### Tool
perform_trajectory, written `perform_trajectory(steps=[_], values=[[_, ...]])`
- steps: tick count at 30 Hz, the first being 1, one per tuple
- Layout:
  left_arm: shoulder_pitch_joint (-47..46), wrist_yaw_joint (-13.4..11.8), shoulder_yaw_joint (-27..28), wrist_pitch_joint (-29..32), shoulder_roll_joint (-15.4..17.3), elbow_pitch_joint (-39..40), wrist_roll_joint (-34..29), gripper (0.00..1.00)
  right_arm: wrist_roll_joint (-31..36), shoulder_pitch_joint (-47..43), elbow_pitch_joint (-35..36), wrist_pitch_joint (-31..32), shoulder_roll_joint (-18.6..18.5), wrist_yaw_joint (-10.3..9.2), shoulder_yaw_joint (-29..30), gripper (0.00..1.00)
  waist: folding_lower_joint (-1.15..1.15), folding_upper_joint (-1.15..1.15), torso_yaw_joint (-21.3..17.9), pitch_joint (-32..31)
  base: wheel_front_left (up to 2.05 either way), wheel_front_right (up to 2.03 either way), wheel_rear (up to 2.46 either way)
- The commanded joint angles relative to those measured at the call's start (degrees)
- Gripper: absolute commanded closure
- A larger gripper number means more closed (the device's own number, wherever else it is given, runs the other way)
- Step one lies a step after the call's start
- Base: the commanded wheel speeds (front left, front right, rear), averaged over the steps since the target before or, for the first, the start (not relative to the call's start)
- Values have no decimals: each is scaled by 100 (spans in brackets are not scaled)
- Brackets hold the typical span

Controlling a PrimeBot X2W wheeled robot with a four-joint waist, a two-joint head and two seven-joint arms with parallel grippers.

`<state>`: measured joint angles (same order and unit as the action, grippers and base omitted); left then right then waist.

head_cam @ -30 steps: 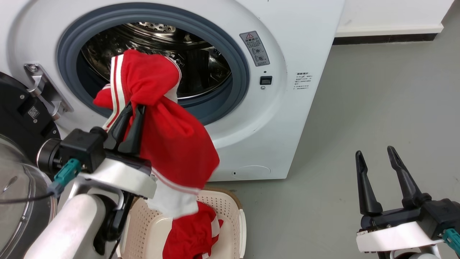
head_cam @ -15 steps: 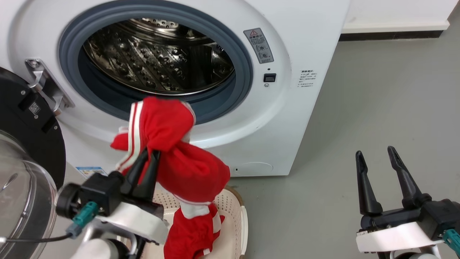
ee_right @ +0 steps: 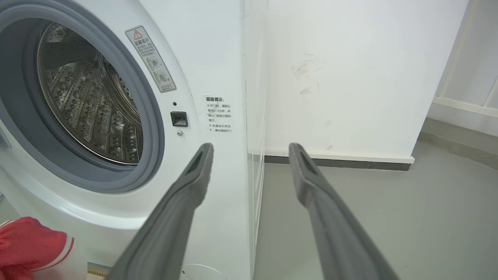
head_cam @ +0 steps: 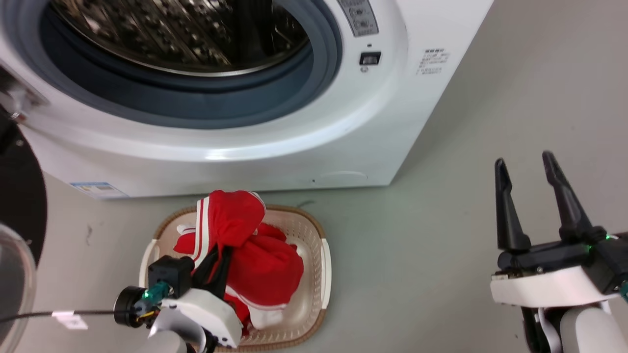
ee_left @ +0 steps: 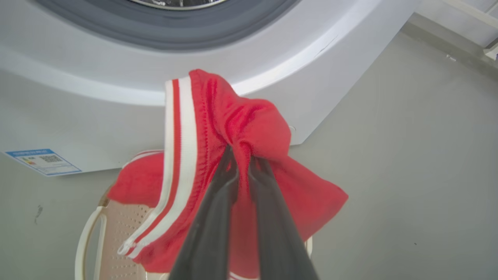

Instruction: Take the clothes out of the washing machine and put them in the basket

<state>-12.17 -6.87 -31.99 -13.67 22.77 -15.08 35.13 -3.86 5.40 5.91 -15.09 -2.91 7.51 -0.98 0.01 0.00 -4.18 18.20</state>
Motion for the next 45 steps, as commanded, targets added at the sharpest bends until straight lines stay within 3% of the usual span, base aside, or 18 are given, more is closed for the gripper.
perform_trajectory(steps=[1, 9, 18, 21, 25, 29, 30, 31, 45], values=[[-191, 76, 33, -56, -60, -258, 19, 100, 46, 157, 49, -11, 5, -4, 0, 0, -1, 0, -114, 395, 0, 0, 0], [-1126, 574, 50, -150, -486, -2306, -157, 100, 0, 578, 159, -11, 6, -5, 126, 0, -1, 0, -284, 1329, 0, 0, 0], [-2268, 889, -74, -162, -844, -4331, -391, 100, -145, 963, 234, -11, 6, -5, 149, 0, -1, 0, -511, 2167, 0, 0, 0], [-2599, 915, -159, -39, -960, -4889, -444, 100, -250, 1047, 232, -11, 6, -4, 229, 0, -1, 0, -548, 2388, 0, 0, 0], [-3056, 772, -195, 270, -1158, -5555, -438, 100, -312, 1145, 206, -11, 7, -5, 250, 0, -1, 0, -571, 2626, 0, 0, 0], [-3157, 746, -333, 530, -1216, -5736, -521, 100, -331, 1173, 166, -11, 6, -5, 205, 0, -1, 0, -600, 2656, 0, 0, 0], [-3156, 732, -359, 593, -1217, -5768, -531, 65, -334, 1183, 154, -11, 6, -5, 198, 0, -1, 0, -606, 2637, 0, 0, 0], [-3142, 714, -373, 611, -1227, -5788, -545, 0, -340, 1189, 140, -11, 6, -5, 197, 0, -1, 0, -609, 2603, 0, 0, 0], [-2524, 968, -272, -121, -1443, -5759, -336, 0, -208, 801, -13, -11, 5, -4, 222, 0, -1, 0, -343, 1426, 0, 0, 0]])
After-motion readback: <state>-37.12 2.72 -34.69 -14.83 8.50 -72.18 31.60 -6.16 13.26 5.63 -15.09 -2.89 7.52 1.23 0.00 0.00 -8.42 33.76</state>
